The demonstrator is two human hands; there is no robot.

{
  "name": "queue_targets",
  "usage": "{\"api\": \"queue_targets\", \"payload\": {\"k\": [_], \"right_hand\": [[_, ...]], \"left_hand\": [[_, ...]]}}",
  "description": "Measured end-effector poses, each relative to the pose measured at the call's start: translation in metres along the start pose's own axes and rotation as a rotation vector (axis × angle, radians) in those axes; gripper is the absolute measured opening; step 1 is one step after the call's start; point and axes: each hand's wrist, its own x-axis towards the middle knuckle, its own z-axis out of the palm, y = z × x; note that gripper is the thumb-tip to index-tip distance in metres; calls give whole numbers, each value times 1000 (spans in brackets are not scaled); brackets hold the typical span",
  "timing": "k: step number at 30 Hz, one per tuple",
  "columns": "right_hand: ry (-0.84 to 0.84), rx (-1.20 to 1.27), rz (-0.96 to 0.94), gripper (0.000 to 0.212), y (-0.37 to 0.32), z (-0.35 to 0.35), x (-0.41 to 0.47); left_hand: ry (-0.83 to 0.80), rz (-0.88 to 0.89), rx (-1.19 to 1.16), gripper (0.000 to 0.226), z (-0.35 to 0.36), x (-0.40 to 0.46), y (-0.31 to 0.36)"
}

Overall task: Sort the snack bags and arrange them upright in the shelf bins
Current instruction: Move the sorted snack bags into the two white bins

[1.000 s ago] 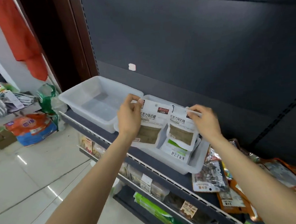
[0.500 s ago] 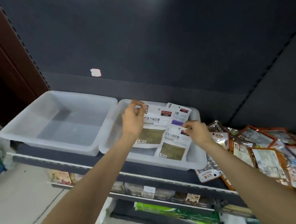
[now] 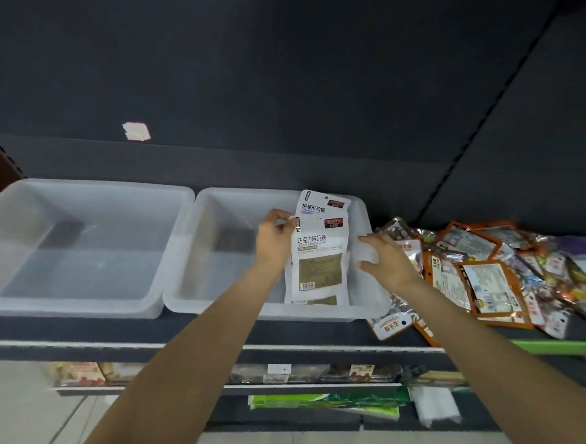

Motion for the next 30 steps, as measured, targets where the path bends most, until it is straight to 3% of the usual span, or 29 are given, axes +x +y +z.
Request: {"api": "queue_targets", "payload": {"k": [2,5,9,13,18,23,30], "right_hand": [[10,28,20,53,1,-1,-1],[19,35,40,54,2,0,-3],[32,50,43,53,4,0,-8],[87,81,44,48,4,-5,-16],[236,85,-3,36,16,-28,-35],[338,42,-22,29,60,-67,-65],[356,-16,56,27,174,-143,-114]], "left_hand": [[-51,-59,266,13,9,8,-10],[-178,-47,628,37,12,11,-16],[-296,86,830,58,9,11,-16],[-245,259,1066,51,8,1,-6],[-255,462,1119,32,35,-27,27],[-249,655,1066,28,97,-61,47],[-314,688,971,24,235,-112,63]]}}
